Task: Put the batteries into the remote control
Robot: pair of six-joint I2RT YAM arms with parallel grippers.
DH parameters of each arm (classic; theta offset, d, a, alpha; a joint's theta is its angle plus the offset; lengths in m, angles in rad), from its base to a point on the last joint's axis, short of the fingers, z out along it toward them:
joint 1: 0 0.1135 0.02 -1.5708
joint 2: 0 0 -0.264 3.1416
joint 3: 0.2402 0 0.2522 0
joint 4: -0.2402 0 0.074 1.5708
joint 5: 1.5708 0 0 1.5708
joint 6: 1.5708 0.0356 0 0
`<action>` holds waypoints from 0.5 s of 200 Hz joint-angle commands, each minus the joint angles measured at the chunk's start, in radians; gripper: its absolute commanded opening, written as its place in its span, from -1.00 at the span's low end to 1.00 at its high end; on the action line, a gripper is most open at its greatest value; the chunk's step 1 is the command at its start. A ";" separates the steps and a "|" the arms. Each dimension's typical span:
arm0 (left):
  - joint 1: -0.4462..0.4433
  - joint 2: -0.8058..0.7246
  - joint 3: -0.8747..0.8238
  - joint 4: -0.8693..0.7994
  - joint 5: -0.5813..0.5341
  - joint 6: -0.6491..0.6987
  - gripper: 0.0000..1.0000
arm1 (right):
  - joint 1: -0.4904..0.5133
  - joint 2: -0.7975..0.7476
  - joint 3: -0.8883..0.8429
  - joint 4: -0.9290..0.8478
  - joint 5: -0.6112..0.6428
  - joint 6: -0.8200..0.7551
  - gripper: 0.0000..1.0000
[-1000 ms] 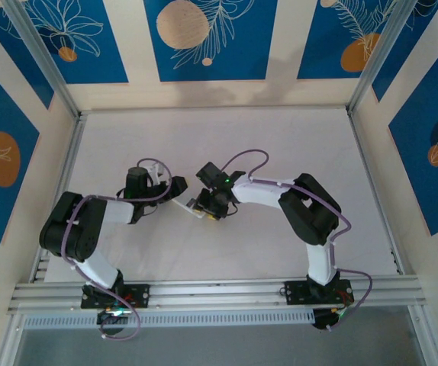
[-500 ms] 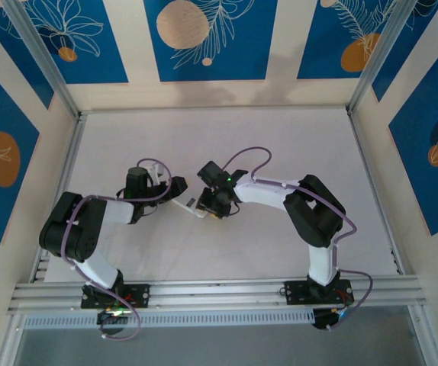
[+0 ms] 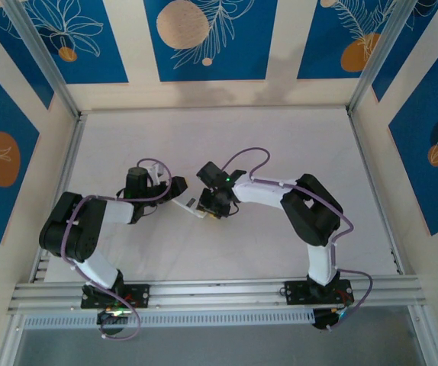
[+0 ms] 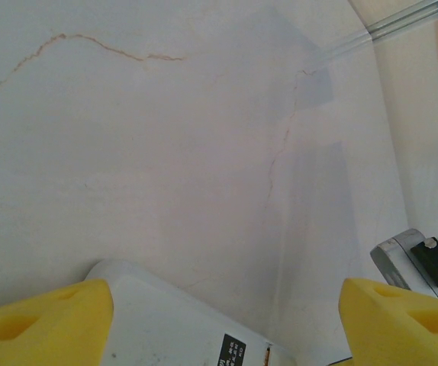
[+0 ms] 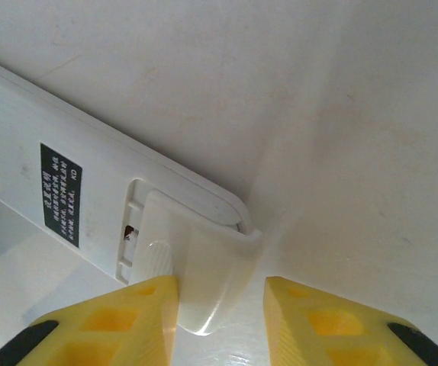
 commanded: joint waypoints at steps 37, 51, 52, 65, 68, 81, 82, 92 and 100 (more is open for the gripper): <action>-0.006 -0.003 -0.024 -0.026 0.015 -0.004 0.57 | 0.005 0.023 0.034 -0.013 -0.019 -0.010 -0.30; -0.005 -0.002 -0.024 -0.026 0.018 -0.005 0.58 | 0.005 0.027 0.040 -0.018 -0.019 -0.010 -0.33; -0.005 -0.001 -0.024 -0.025 0.018 -0.004 0.58 | 0.005 0.027 0.041 -0.018 -0.020 -0.010 -0.34; -0.005 -0.001 -0.024 -0.024 0.019 -0.002 0.58 | 0.006 0.031 0.045 -0.026 -0.017 -0.010 -0.37; -0.006 -0.001 -0.024 -0.024 0.020 -0.002 0.57 | 0.007 0.032 0.046 -0.027 -0.018 -0.011 -0.38; -0.005 -0.002 -0.025 -0.022 0.020 -0.002 0.57 | 0.007 0.033 0.048 -0.033 -0.018 -0.012 -0.45; -0.006 -0.001 -0.025 -0.023 0.020 -0.002 0.57 | 0.007 0.033 0.050 -0.034 -0.017 -0.012 -0.45; -0.005 -0.001 -0.025 -0.022 0.021 -0.003 0.57 | 0.008 0.036 0.056 -0.049 -0.014 -0.013 -0.45; -0.005 -0.001 -0.026 -0.021 0.020 -0.004 0.58 | 0.007 0.036 0.059 -0.052 -0.012 -0.015 -0.45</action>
